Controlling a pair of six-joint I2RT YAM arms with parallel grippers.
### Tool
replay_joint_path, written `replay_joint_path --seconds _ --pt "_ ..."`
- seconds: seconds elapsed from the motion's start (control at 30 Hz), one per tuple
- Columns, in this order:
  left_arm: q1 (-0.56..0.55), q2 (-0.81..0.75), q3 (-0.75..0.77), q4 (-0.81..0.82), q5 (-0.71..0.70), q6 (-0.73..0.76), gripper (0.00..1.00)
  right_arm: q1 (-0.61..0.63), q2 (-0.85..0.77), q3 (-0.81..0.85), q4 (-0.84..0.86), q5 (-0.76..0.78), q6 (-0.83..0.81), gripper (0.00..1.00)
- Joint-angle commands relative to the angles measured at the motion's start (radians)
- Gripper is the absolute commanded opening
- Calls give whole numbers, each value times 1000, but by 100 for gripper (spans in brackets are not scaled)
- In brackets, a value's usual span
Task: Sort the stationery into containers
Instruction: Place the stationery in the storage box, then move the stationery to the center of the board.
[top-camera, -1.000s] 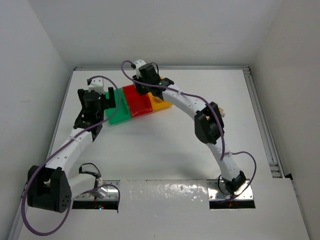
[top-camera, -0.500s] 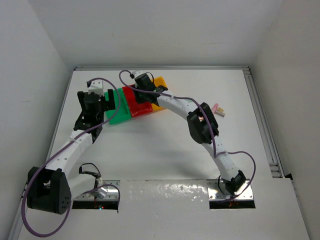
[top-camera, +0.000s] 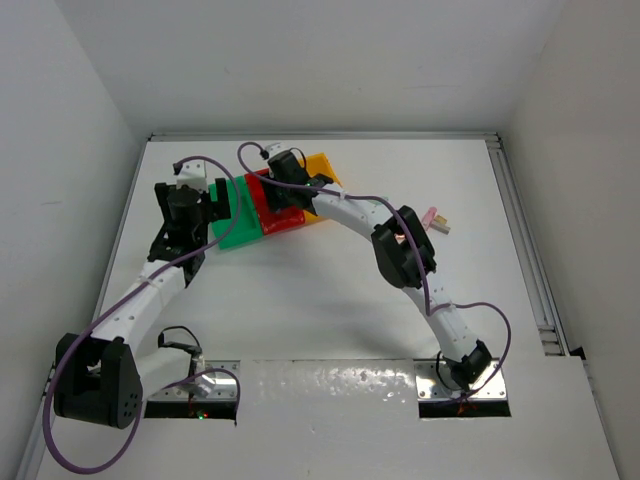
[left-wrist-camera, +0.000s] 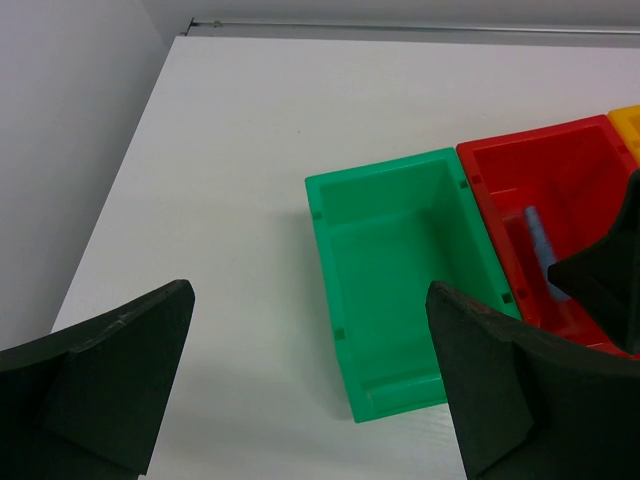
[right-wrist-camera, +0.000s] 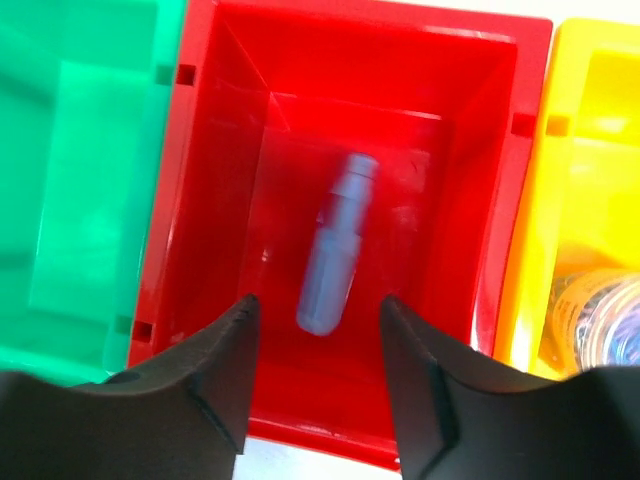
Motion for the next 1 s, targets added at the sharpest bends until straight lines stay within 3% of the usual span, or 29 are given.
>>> replay_joint_path --seconds 0.0,0.2,0.27,0.3,0.33,0.4,0.47,0.6,0.7,0.8,0.97 --pt "4 -25 -4 54 -13 4 100 3 -45 9 62 -23 -12 51" --pt "4 -19 0 60 -7 6 100 0 -184 15 44 -50 -30 53" --pt "4 -19 1 65 -7 7 100 -15 -285 -18 28 -18 26 45" --pt "4 -19 1 66 -10 11 100 -38 -326 -46 19 0 58 32" --pt "4 -19 0 68 -13 11 100 -58 -371 -87 19 26 95 26" --pt "6 -24 -5 72 -16 14 100 -105 -506 -254 33 106 206 23" --pt "4 -28 -10 77 -13 11 100 -216 -602 -429 36 121 272 33" --pt "4 -35 -22 71 -16 0 100 -490 -600 -541 -159 -45 475 56" --pt "6 -36 -33 72 -16 -5 100 -575 -620 -651 -124 -32 537 64" --pt "6 -38 -34 69 -14 -14 100 -583 -622 -724 -119 127 461 67" --pt "5 -44 -40 60 -25 -5 100 -647 -552 -672 -210 103 386 50"
